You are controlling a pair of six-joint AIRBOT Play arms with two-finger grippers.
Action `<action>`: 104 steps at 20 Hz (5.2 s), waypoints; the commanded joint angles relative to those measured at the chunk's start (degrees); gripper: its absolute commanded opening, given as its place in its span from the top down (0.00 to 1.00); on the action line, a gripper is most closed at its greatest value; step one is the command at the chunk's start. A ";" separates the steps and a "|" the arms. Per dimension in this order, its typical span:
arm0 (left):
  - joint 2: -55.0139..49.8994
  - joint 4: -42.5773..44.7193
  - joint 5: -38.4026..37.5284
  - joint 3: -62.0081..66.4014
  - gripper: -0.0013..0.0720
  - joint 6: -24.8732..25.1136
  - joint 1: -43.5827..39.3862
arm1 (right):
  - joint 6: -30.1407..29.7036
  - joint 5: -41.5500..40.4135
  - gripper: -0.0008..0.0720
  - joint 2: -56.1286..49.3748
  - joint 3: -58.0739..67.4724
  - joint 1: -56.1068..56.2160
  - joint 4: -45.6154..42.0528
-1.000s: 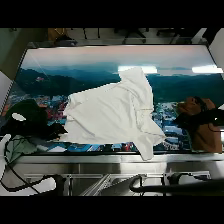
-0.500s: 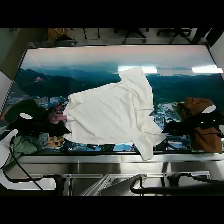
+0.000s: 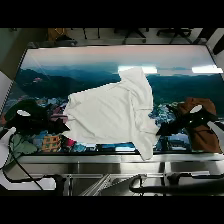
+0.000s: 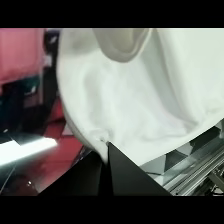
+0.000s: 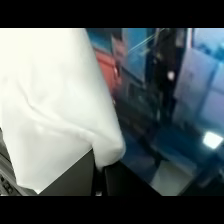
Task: Fold the shirts.
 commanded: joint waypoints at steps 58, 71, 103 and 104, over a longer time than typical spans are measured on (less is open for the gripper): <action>-24.55 4.48 -2.84 55.19 0.20 -12.63 -8.41 | -13.09 -18.34 0.54 -22.73 40.79 -1.18 31.52; 0.46 14.71 3.08 7.04 0.20 -14.95 -3.50 | 8.35 1.79 0.48 -0.28 18.40 -12.96 5.88; 0.61 4.94 8.76 -0.20 0.97 -5.81 -3.17 | 7.43 3.74 0.95 -3.19 4.55 -6.05 0.04; 0.61 5.01 6.60 0.72 0.97 -5.84 -1.75 | 8.61 3.76 0.95 -1.11 4.55 -6.05 -2.01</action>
